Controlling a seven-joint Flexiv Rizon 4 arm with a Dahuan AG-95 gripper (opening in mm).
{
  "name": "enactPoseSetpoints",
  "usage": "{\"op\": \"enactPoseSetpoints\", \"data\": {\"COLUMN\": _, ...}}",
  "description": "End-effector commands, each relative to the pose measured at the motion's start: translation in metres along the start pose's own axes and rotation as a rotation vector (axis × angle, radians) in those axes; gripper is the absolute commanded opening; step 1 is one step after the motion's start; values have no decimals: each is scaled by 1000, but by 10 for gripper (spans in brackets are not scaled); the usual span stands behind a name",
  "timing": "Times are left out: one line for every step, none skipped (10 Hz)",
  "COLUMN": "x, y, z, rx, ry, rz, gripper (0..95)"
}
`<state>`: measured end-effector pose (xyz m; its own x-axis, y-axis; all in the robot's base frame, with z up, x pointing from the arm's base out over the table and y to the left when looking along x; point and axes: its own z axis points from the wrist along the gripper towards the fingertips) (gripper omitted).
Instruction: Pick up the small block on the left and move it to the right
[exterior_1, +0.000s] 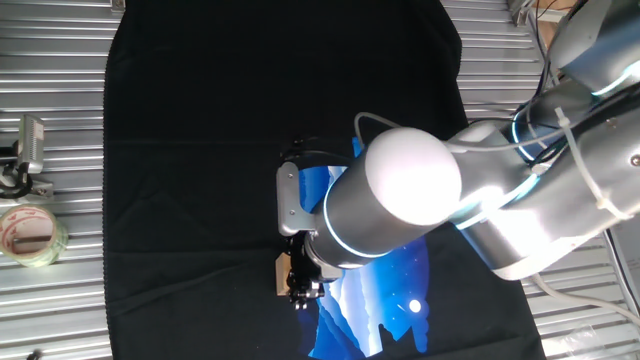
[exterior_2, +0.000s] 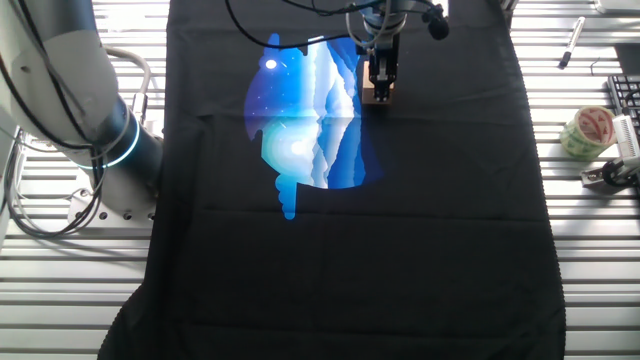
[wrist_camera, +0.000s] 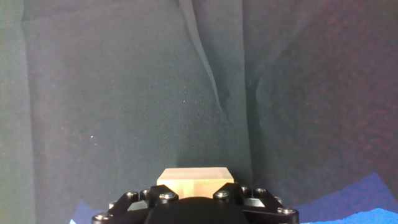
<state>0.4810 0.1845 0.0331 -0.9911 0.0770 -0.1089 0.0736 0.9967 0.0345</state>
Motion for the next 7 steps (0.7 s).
{"op": "enactPoseSetpoints", "data": {"x": 1, "y": -1, "z": -2, "rx": 0, "ry": 7, "rz": 0, "gripper": 0}}
{"op": "enactPoseSetpoints", "data": {"x": 1, "y": -1, "z": -2, "rx": -2, "ry": 10, "rz": 1, "gripper": 0}}
{"op": "enactPoseSetpoints", "data": {"x": 1, "y": -1, "z": -1, "rx": -3, "ry": 12, "rz": 1, "gripper": 0}}
{"op": "enactPoseSetpoints", "data": {"x": 1, "y": -1, "z": 0, "rx": -2, "ry": 12, "rz": 1, "gripper": 0}}
{"op": "enactPoseSetpoints", "data": {"x": 1, "y": -1, "z": 0, "rx": -2, "ry": 11, "rz": 2, "gripper": 0}}
{"op": "enactPoseSetpoints", "data": {"x": 1, "y": -1, "z": 1, "rx": -3, "ry": 11, "rz": 2, "gripper": 0}}
{"op": "enactPoseSetpoints", "data": {"x": 2, "y": 0, "z": 2, "rx": -3, "ry": 9, "rz": 3, "gripper": 0}}
